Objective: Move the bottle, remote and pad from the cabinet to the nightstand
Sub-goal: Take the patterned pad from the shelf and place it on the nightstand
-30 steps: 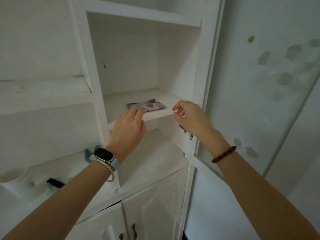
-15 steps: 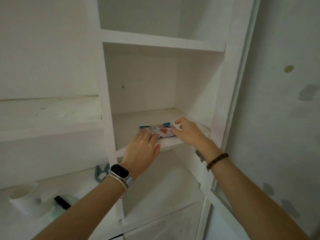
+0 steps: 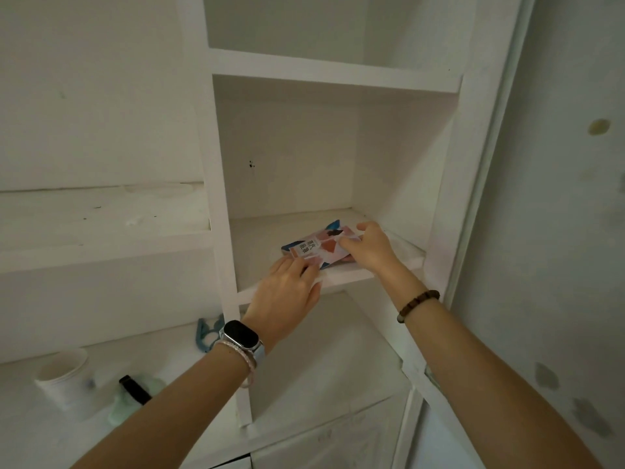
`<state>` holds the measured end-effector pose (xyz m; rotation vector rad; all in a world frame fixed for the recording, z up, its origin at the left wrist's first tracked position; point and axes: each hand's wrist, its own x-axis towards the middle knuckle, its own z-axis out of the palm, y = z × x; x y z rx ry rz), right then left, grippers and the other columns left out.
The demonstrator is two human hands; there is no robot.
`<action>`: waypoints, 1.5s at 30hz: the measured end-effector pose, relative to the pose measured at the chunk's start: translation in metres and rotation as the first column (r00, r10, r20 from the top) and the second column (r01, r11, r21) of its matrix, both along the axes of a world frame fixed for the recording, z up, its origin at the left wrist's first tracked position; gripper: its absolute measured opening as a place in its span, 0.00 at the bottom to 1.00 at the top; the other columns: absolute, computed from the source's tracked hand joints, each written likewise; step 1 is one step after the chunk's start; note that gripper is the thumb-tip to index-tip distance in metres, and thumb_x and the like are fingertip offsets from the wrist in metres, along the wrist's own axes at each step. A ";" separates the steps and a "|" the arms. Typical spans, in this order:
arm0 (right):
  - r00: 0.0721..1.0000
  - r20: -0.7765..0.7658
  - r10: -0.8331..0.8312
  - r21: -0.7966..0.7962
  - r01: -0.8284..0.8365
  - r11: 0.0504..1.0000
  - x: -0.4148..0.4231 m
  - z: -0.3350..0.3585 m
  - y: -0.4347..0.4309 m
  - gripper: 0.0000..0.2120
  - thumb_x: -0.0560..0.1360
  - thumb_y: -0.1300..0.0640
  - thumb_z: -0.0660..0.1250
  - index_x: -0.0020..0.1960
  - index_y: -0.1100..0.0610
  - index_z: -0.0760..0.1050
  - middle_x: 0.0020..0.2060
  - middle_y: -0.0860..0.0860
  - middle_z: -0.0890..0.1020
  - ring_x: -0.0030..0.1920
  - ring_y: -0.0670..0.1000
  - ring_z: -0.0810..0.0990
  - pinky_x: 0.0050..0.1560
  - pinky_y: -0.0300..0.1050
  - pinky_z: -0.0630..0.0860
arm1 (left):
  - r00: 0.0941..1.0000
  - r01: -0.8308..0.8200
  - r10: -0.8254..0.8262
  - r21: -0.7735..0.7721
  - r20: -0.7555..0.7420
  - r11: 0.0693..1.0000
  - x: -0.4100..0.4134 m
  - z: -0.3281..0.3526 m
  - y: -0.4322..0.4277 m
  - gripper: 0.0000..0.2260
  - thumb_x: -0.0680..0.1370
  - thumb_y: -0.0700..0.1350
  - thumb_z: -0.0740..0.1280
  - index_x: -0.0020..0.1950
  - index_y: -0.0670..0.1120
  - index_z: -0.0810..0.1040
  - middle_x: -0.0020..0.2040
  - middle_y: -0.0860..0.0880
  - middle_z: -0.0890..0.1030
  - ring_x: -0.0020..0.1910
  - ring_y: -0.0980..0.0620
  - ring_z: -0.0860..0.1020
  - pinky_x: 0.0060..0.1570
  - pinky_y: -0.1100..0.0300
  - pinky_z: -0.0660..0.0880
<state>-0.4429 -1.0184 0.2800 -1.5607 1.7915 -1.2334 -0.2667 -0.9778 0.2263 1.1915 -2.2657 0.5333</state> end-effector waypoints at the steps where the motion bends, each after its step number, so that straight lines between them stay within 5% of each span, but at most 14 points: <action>1: 1.000 0.024 -0.007 -0.002 0.007 1.000 0.003 0.001 0.001 0.27 0.77 0.57 0.67 0.72 0.64 0.63 0.66 0.58 0.72 0.64 0.55 0.74 0.51 0.38 0.69 | 1.000 -0.001 0.001 0.001 0.001 1.000 0.000 -0.001 0.000 0.15 0.77 0.48 0.61 0.60 0.43 0.76 0.53 0.44 0.80 0.52 0.44 0.78 0.57 0.50 0.74; 6: 0.991 0.124 0.040 -0.041 -0.035 0.999 0.009 0.001 0.003 0.03 0.76 0.61 0.67 0.50 0.58 0.77 0.49 0.55 0.83 0.48 0.52 0.82 0.45 0.41 0.78 | 1.000 0.000 0.000 -0.007 0.001 1.000 0.004 -0.002 0.004 0.17 0.78 0.49 0.61 0.63 0.42 0.74 0.57 0.43 0.78 0.55 0.44 0.77 0.59 0.50 0.73; 15: 0.983 0.179 0.038 -0.161 -0.008 0.987 0.002 0.009 0.043 0.09 0.73 0.60 0.71 0.51 0.52 0.77 0.53 0.56 0.82 0.52 0.57 0.82 0.54 0.57 0.80 | 0.999 0.034 -0.033 -0.065 0.008 0.997 0.020 0.000 0.021 0.22 0.78 0.47 0.62 0.70 0.41 0.66 0.67 0.42 0.72 0.64 0.44 0.72 0.67 0.47 0.67; 20: 0.944 0.321 0.082 -0.140 -0.038 0.989 0.000 0.003 0.083 0.11 0.75 0.69 0.67 0.57 0.63 0.75 0.46 0.55 0.79 0.41 0.49 0.82 0.34 0.40 0.82 | 0.999 0.053 -0.053 -0.051 -0.007 0.997 0.031 -0.007 0.036 0.22 0.79 0.48 0.58 0.71 0.41 0.66 0.68 0.40 0.70 0.66 0.43 0.70 0.68 0.45 0.66; 33: 0.923 0.357 0.146 -0.066 -0.131 0.989 0.008 -0.061 0.160 0.13 0.76 0.63 0.69 0.59 0.62 0.75 0.52 0.57 0.80 0.45 0.48 0.83 0.38 0.40 0.82 | 1.000 -0.003 0.002 0.070 0.007 0.998 0.055 -0.057 0.116 0.28 0.80 0.59 0.51 0.72 0.41 0.64 0.70 0.42 0.68 0.68 0.45 0.67 0.70 0.51 0.59; 45: 0.847 0.388 0.362 0.071 -0.419 0.905 0.058 -0.148 0.228 0.15 0.76 0.60 0.69 0.61 0.61 0.74 0.51 0.55 0.82 0.47 0.49 0.84 0.36 0.38 0.81 | 0.941 -0.323 0.338 0.272 -0.009 0.906 0.089 -0.133 0.265 0.28 0.80 0.57 0.54 0.75 0.41 0.59 0.74 0.43 0.63 0.73 0.46 0.62 0.71 0.48 0.61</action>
